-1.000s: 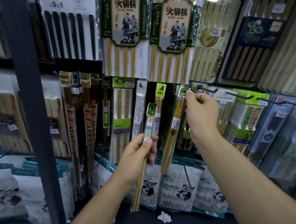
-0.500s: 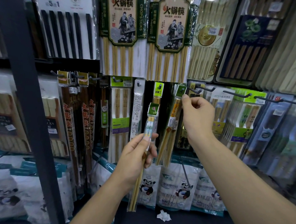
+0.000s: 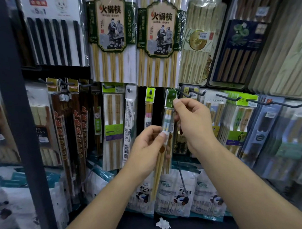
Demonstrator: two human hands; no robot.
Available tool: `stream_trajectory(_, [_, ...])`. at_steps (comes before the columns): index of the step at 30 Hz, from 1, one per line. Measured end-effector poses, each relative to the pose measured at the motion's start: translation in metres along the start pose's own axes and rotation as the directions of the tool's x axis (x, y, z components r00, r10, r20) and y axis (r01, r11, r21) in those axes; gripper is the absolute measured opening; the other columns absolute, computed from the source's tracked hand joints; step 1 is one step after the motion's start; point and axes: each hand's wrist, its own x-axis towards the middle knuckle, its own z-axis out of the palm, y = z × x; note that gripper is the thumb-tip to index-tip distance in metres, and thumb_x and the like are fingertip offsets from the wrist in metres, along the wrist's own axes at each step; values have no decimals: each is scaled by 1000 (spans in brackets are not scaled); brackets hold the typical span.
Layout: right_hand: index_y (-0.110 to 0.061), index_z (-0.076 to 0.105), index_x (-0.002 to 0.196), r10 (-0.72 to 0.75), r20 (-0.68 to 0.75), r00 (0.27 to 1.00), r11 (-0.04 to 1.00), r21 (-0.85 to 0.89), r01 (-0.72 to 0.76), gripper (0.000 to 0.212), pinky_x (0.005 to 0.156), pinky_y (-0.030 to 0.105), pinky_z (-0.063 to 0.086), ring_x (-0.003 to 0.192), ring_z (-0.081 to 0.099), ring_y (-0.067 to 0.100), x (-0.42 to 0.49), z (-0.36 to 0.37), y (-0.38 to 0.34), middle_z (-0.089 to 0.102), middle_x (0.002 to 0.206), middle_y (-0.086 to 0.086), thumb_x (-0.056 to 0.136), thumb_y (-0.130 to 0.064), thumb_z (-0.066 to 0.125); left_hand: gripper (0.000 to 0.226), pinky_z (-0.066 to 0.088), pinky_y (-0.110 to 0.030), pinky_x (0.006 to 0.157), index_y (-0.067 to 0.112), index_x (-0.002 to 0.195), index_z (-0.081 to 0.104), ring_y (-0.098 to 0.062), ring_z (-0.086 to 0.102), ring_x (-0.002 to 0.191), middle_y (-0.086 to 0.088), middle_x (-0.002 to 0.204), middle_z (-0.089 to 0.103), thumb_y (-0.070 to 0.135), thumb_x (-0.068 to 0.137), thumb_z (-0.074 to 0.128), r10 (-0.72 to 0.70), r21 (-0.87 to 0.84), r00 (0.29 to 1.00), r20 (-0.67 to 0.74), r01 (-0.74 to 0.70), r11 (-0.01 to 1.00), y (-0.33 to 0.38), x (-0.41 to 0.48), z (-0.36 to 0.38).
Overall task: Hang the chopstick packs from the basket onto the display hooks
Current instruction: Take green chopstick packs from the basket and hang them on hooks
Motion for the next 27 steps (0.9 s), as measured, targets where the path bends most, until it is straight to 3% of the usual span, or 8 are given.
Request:
stream_trajectory(4, [-22, 71, 77, 9, -89, 996, 1000, -3, -9, 23, 57, 14, 45, 56, 50, 1, 14, 4, 0, 55, 54, -15, 99, -24, 64, 13, 55, -18, 75, 30, 102, 69, -3, 67, 82, 11, 88, 71, 19, 102, 62, 66, 219, 998, -9, -62, 974, 1, 11, 2])
stream_trajectory(9, [-20, 71, 70, -23, -170, 985, 1000, -15, 20, 29, 61, 5, 45, 57, 51, 0, 21, 13, 4, 54, 52, -15, 98, -25, 65, 11, 58, -31, 72, 30, 104, 68, -20, 69, 87, -1, 91, 70, 20, 100, 65, 69, 261, 997, -32, -58, 964, -1, 18, 2])
stream_trajectory(11, [-13, 69, 67, -16, -207, 978, 1000, -14, 13, 33, 62, 4, 45, 59, 51, 3, 22, 15, 6, 54, 57, -5, 98, -25, 65, 10, 58, -33, 72, 30, 102, 68, -25, 69, 90, -5, 92, 71, 20, 100, 66, 69, 255, 996, -48, -55, 965, -2, 19, 2])
stream_trajectory(14, [-5, 56, 61, 3, -241, 971, 1000, 20, 2, 43, 65, 10, 46, 59, 40, 10, 21, 17, 7, 41, 62, 6, 98, -25, 65, 12, 59, -31, 73, 31, 100, 67, -23, 69, 90, -1, 91, 70, 19, 99, 67, 70, 264, 996, -63, -51, 963, -3, 20, 1])
stream_trajectory(18, [-7, 59, 65, 30, -251, 967, 996, 85, -9, 38, 64, 11, 46, 60, 40, 12, 21, 22, 6, 40, 63, 5, 98, -25, 66, 14, 57, -27, 74, 31, 98, 67, -20, 69, 89, 2, 90, 71, 17, 99, 67, 89, 259, 994, -71, -68, 964, -3, 22, 0])
stream_trajectory(22, [-15, 52, 54, 44, -261, 964, 996, 87, -22, 47, 64, 9, 44, 54, 41, 8, 25, 23, 12, 39, 49, -7, 97, -25, 67, 14, 56, -28, 73, 31, 99, 68, -19, 70, 89, 1, 91, 72, 17, 98, 67, 87, 271, 994, -64, -66, 960, -7, 23, -2])
stream_trajectory(27, [-20, 59, 55, 22, -259, 966, 998, 55, -8, 42, 57, 2, 41, 50, 47, -1, 29, 23, 25, 45, 44, -17, 96, -25, 68, 12, 62, -38, 74, 30, 97, 68, -19, 71, 85, 1, 87, 72, 19, 98, 68, 72, 346, 995, -74, -42, 937, -10, 25, -3])
